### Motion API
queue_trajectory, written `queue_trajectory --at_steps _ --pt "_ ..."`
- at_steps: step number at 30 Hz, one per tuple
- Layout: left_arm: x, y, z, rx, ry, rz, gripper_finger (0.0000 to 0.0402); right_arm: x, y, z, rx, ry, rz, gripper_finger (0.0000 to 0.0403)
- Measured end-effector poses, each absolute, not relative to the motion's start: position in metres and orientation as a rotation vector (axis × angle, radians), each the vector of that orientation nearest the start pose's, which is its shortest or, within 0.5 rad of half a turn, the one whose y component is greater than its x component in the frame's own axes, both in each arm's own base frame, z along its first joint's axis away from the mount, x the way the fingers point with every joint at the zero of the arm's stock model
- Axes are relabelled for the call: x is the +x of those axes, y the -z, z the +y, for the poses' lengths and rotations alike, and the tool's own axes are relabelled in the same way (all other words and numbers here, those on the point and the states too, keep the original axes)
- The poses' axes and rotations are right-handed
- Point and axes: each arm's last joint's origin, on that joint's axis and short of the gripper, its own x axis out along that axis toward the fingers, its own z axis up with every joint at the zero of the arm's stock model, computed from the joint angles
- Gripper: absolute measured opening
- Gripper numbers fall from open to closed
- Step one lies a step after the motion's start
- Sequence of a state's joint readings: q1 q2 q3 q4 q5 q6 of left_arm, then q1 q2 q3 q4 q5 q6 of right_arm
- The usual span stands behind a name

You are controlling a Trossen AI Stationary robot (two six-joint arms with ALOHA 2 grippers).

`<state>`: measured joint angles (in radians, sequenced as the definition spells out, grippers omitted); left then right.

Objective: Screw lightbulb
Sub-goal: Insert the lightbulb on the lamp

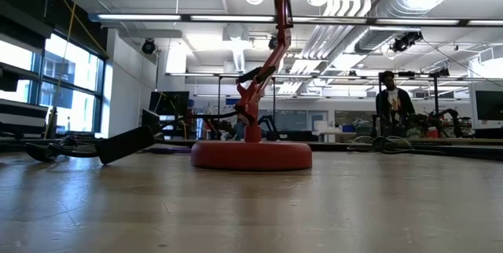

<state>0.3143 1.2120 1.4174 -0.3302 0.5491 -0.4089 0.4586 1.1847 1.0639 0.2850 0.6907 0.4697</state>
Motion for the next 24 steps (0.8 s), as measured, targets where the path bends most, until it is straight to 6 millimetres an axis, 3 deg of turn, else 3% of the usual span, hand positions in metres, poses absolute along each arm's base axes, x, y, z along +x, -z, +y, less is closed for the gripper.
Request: queue_trajectory --at_steps 7,16,24 --pt "0.241 -0.447 0.062 -0.427 0.259 0.168 0.0 0.241 -0.392 0.099 0.521 0.19 -0.18 0.025" --pt "0.265 -0.434 0.059 -0.429 0.308 0.204 0.0 0.241 -0.392 0.099 0.523 0.19 -0.18 0.025" --pt "0.259 -0.44 0.055 -0.441 0.319 0.184 0.0 0.242 -0.392 0.099 0.527 0.189 -0.181 0.025"
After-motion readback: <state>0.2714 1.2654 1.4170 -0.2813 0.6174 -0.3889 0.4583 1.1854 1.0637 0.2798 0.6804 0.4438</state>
